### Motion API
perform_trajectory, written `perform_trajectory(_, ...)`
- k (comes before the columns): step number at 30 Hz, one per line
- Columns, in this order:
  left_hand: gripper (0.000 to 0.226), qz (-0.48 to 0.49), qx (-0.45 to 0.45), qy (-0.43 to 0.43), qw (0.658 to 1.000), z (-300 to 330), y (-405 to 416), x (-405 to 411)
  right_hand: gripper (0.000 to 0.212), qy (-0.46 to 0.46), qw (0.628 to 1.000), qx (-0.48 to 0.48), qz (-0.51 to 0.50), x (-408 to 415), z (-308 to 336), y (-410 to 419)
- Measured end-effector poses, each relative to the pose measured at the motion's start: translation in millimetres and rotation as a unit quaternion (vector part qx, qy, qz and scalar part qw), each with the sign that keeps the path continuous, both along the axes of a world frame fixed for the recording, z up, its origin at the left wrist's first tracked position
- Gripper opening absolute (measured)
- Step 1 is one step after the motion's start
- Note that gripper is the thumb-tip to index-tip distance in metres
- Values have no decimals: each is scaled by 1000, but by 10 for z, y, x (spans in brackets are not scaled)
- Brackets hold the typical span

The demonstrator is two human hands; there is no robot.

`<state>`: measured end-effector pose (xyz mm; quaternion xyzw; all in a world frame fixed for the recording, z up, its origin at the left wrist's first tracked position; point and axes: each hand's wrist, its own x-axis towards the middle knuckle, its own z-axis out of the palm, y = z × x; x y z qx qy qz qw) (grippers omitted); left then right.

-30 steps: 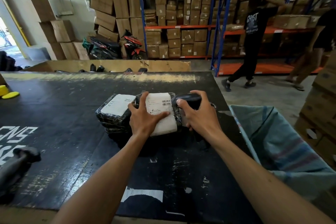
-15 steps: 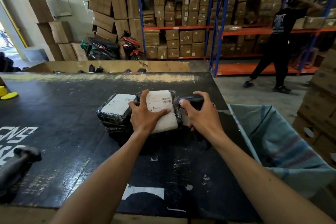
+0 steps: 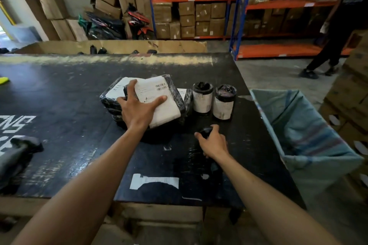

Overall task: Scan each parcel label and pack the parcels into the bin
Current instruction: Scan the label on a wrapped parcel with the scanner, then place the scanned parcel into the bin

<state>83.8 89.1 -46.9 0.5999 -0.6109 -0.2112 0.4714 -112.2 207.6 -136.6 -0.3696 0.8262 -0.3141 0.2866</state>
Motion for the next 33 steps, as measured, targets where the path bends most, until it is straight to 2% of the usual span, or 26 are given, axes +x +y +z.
perform_trajectory(5, 95, -34, -7, 10, 999, 20, 23, -103, 76, -12, 1000, 25, 6, -33, -104, -33)
perform_trajectory(9, 94, -78, -17, 17, 997, 74, 16, -370, 99, 35, 994, 97, 41, -213, 89, -10)
perform_trajectory(10, 93, -86, -20, 23, 996, 94, 13, -462, 101, 51, 994, 84, 37, -296, 180, 14)
perform_trajectory(12, 92, -105, -28, 31, 994, 140, 2, -678, 92, 57, 998, -14, 13, -525, 380, 70)
perform_trajectory(15, 94, -146, -33, 40, 988, 213, 14, -1108, 65, -8, 977, -213, -22, -1000, 675, 116)
perform_trajectory(17, 95, -174, -29, 43, 983, 237, 26, -1475, 64, -35, 962, -270, -19, -1352, 839, 103)
perform_trajectory(22, 93, -246, -3, 68, 967, 197, 82, -2537, 71, -52, 952, -294, 67, -2162, 965, 93)
perform_trajectory(25, 72, -271, 30, 90, 958, 135, 128, -3168, 75, -29, 955, -283, 86, -2699, 913, 104)
perform_trajectory(28, 55, -294, 66, 68, 951, 0, 129, -3780, 85, -64, 954, -285, 63, -3244, 722, 94)
perform_trajectory(33, 76, -369, 160, 0, 915, -438, 89, -4509, 76, -128, 949, -288, -12, -4091, 95, 51)
